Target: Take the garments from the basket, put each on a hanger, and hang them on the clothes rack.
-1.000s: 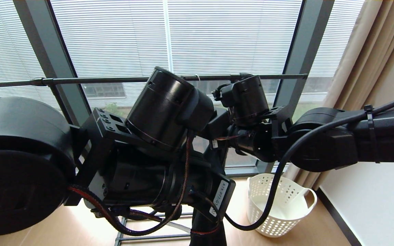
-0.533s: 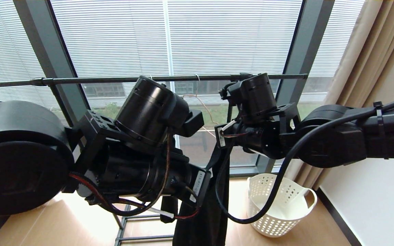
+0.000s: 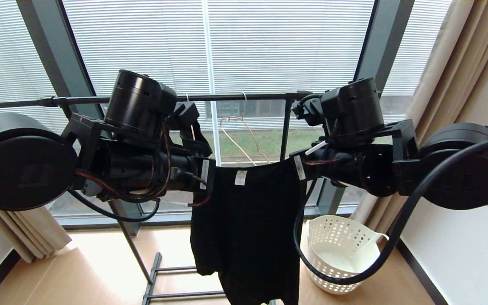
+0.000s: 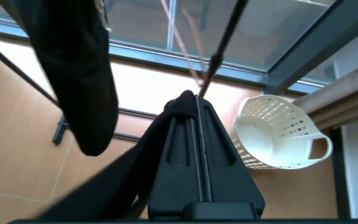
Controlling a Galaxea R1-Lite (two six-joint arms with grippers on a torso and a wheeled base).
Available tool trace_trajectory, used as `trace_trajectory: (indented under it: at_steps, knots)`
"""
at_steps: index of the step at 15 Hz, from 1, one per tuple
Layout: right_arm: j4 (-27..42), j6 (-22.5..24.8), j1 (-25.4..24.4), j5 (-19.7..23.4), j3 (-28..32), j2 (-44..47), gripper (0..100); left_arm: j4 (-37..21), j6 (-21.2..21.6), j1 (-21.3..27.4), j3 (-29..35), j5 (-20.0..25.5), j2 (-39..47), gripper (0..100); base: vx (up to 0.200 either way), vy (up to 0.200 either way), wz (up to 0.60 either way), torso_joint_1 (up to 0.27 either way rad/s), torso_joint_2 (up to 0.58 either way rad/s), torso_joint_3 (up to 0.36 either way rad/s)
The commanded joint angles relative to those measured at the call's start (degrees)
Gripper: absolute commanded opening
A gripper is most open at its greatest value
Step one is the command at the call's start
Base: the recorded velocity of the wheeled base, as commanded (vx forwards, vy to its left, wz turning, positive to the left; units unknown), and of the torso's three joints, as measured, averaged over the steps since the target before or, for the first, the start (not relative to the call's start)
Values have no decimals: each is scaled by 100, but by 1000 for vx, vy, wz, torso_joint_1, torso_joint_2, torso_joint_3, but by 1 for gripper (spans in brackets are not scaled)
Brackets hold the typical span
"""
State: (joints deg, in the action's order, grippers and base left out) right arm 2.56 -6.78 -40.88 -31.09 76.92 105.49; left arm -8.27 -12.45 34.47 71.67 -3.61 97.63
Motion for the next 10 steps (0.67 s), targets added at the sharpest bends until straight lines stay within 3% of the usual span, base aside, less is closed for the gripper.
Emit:
trace_trajectory:
  at_steps: [1,10]
  knots:
    - [-19,150,-17,-82,-248,-292,0,79,-21,-152,110,-26,168,0,0,0,0,0,0,0]
    - [-45,599,-166,-55,-705,-415,0,246,-12,-20,1025,-26,520,0,0,0,0,0,0,0]
